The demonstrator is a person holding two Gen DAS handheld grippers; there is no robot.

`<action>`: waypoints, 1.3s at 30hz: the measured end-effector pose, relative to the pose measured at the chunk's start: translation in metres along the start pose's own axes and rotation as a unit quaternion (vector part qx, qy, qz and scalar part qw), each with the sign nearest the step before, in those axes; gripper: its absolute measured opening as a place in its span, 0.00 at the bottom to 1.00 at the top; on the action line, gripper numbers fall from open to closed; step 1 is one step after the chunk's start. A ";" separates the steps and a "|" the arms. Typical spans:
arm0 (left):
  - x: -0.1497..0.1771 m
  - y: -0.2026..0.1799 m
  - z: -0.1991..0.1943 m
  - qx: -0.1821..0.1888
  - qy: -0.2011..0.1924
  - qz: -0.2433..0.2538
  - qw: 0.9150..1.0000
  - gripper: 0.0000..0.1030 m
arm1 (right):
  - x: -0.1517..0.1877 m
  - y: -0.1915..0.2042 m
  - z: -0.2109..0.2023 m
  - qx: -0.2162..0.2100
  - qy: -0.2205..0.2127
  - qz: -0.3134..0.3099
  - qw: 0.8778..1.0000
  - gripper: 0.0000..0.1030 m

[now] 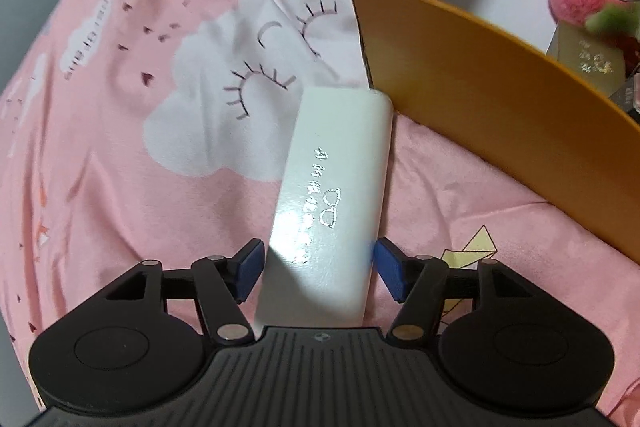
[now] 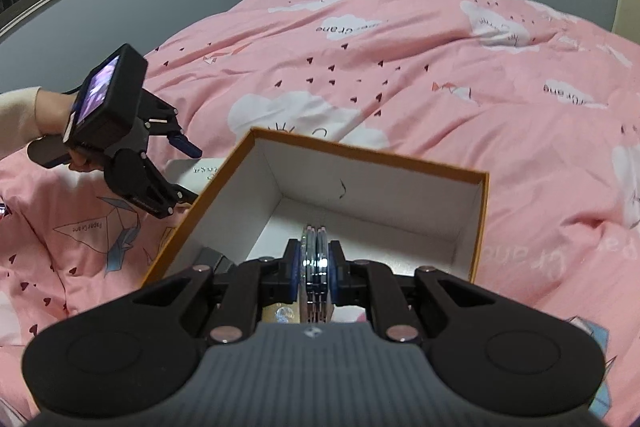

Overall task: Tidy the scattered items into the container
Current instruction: 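Carry the compact over the box with right while left moves to the white case, then grasp the white glasses case with the left gripper and lift it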

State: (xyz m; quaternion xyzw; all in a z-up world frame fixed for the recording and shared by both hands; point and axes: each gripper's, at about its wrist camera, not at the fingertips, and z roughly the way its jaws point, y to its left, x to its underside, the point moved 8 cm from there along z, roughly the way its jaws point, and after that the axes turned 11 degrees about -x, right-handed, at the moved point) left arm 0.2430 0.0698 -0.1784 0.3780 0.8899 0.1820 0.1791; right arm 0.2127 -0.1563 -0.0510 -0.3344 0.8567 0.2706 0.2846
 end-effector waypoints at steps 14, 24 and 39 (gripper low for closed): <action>0.005 0.002 0.013 0.007 0.035 -0.075 0.997 0.70 | 0.007 -0.003 0.001 -0.013 -0.019 0.017 1.000 0.15; 0.022 0.013 -0.038 -0.016 0.009 -0.130 0.991 0.69 | 0.007 0.004 -0.010 -0.007 -0.031 0.010 0.999 0.15; 0.001 0.021 -0.140 -0.031 -0.068 -0.145 0.987 0.68 | 0.004 0.016 -0.042 -0.004 -0.066 -0.007 0.998 0.15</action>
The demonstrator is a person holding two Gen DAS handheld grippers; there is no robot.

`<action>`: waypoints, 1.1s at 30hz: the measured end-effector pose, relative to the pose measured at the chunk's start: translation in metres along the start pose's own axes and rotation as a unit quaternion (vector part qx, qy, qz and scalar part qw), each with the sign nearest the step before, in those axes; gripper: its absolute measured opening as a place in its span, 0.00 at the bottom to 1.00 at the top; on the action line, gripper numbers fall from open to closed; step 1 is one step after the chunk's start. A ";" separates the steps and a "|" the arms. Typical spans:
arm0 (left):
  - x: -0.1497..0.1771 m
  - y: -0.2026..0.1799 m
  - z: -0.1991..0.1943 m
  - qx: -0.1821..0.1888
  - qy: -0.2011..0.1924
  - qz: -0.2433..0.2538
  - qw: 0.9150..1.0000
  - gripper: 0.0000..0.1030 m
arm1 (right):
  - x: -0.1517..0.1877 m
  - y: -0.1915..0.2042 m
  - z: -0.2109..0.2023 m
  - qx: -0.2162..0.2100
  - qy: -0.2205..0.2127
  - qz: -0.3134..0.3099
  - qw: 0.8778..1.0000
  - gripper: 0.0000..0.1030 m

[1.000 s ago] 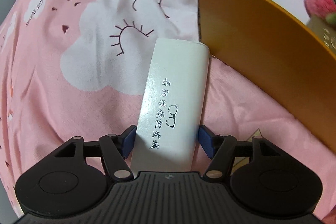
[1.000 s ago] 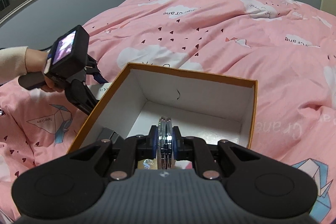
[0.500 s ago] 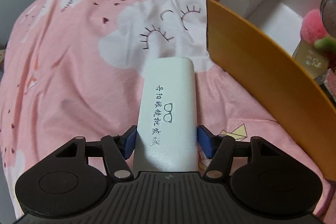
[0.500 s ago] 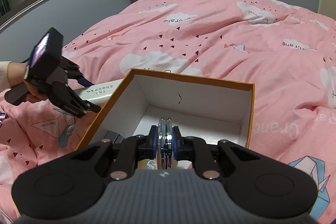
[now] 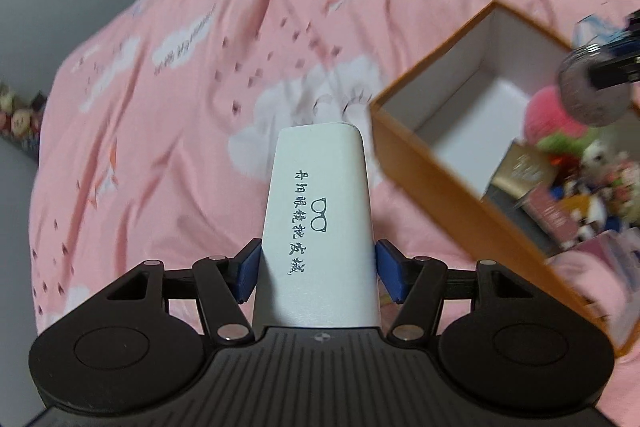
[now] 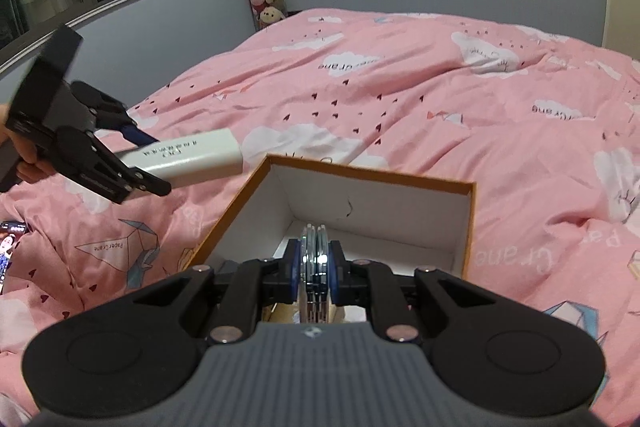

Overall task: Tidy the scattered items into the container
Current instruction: 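Grasp the white glasses case with the left gripper and lift it, then lower the white case into the box and open the left gripper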

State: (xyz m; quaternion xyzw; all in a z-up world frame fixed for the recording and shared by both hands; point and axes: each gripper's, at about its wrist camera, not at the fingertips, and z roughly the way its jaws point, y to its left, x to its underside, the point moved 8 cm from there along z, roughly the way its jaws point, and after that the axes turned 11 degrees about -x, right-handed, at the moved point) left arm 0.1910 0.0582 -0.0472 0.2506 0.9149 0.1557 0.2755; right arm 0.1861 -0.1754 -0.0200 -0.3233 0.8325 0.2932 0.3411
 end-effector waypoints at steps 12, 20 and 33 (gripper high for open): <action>-0.068 -0.085 -0.037 0.037 -0.090 0.142 0.985 0.68 | 0.005 -0.016 -0.018 0.014 -0.012 0.014 1.000 0.15; -0.082 -0.148 0.004 0.059 -0.085 0.238 0.966 0.68 | 0.016 -0.026 -0.022 0.020 0.002 0.019 1.000 0.15; -0.086 -0.172 0.076 0.061 -0.025 0.317 0.946 0.68 | 0.027 -0.032 -0.007 0.004 0.014 0.034 0.999 0.15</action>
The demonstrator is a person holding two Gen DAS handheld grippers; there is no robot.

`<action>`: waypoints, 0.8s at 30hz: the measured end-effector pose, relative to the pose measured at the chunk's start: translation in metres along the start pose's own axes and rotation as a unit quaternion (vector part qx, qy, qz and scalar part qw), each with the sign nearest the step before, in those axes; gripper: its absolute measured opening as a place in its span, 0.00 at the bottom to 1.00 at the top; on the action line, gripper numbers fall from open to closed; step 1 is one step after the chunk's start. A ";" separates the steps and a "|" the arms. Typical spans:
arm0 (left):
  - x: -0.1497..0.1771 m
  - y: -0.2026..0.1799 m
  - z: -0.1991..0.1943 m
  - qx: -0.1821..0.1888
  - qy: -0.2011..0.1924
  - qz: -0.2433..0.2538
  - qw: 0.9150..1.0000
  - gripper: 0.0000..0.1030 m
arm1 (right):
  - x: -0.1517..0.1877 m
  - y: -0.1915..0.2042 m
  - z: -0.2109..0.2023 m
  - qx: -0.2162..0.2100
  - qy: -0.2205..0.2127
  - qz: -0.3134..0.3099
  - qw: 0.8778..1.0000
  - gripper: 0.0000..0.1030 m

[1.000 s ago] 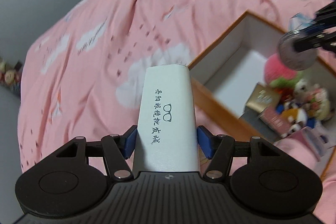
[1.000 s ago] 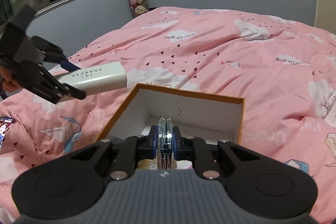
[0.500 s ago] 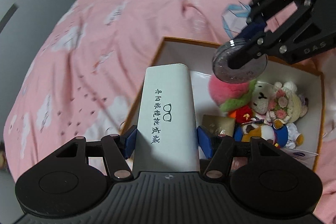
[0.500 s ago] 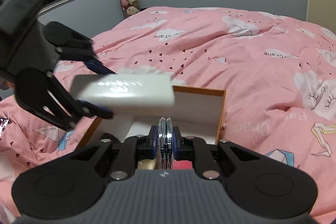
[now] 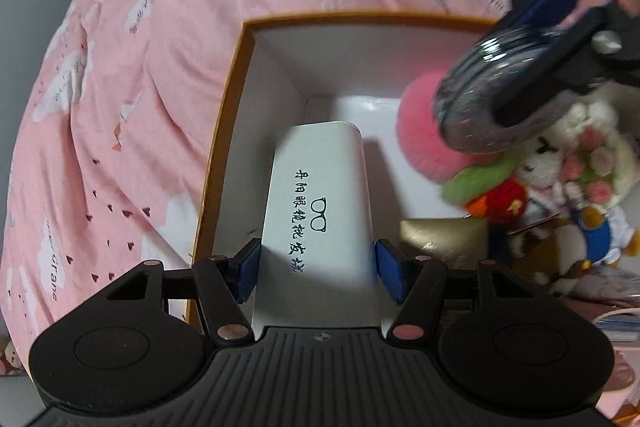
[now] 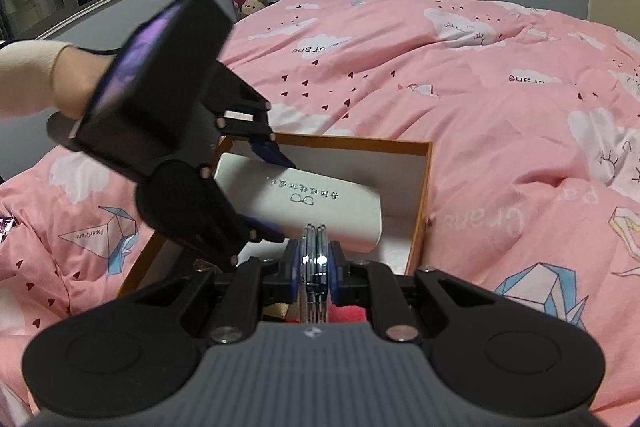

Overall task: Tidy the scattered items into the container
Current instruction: 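Lower the white case into the box and open the left gripper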

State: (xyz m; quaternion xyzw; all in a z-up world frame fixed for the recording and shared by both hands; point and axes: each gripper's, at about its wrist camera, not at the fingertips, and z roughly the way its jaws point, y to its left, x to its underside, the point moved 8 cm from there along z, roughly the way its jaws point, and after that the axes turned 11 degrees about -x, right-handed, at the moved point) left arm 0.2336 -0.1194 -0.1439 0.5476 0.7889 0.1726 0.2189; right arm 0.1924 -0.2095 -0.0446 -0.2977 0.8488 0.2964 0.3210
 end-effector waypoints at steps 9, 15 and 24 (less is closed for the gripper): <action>0.015 -0.001 0.022 0.011 0.024 0.012 1.000 0.69 | 0.002 0.000 0.005 -0.005 0.004 0.005 1.000 0.15; 0.017 0.000 0.032 0.001 0.041 0.014 0.999 0.69 | 0.002 -0.002 0.008 -0.003 0.009 0.007 1.000 0.15; 0.014 -0.002 0.027 -0.009 0.036 0.023 0.999 0.72 | 0.005 -0.007 0.011 0.007 0.016 0.008 1.000 0.15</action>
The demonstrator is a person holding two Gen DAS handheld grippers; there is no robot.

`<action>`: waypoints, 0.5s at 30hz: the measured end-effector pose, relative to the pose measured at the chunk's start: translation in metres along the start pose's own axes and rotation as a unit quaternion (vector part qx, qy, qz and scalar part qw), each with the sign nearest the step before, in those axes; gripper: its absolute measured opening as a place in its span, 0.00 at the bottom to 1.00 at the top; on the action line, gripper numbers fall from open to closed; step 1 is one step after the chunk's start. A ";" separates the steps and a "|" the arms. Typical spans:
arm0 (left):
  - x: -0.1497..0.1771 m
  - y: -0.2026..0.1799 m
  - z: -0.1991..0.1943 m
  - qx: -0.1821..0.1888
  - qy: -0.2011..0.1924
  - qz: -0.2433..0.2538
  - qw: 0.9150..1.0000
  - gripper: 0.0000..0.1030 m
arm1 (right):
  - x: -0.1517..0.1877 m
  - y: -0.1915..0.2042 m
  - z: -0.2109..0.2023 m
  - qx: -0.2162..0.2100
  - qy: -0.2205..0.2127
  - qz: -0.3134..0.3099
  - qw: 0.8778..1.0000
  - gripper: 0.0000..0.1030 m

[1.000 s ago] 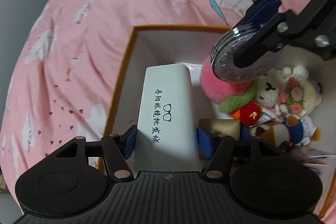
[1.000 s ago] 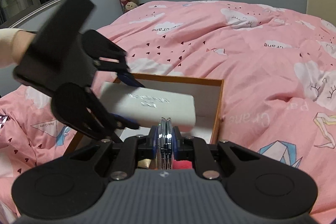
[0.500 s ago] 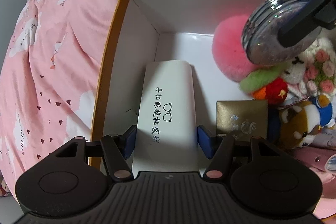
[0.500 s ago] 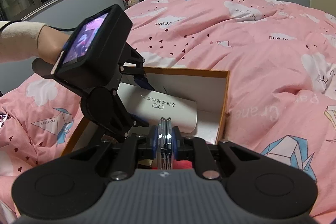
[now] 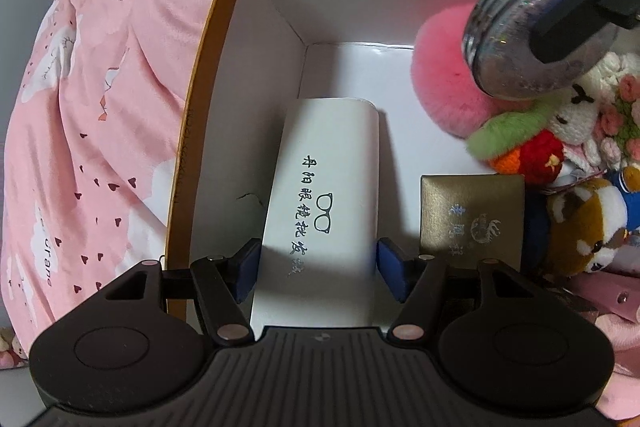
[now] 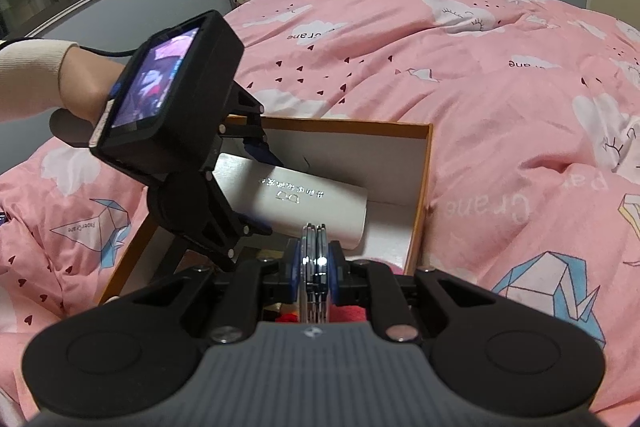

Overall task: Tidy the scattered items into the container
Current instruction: 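Lower the white case into the box and open the left gripper, then lower the compact into the box and open the right gripper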

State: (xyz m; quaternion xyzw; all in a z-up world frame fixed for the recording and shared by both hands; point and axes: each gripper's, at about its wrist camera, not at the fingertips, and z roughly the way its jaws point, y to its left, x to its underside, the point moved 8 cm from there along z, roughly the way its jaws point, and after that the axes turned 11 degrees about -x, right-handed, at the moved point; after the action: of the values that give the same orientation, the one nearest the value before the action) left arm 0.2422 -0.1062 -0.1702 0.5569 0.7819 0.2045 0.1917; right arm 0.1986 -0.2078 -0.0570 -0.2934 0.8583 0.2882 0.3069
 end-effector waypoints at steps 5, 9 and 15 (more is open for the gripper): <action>0.002 0.004 -0.006 -0.009 -0.004 0.000 1.000 0.72 | 0.000 -0.001 0.002 0.007 0.004 -0.002 1.000 0.15; 0.005 0.010 -0.014 -0.012 -0.012 -0.011 1.000 0.72 | 0.000 0.002 0.003 0.005 0.005 -0.004 1.000 0.15; 0.011 0.028 -0.049 -0.011 -0.047 -0.089 0.995 0.72 | -0.002 0.006 0.008 -0.014 0.005 0.008 1.000 0.15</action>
State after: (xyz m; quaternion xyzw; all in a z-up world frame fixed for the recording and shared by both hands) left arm 0.2352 -0.0924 -0.1149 0.4916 0.8162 0.1691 0.2519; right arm 0.1988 -0.1978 -0.0586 -0.2922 0.8581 0.3014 0.2956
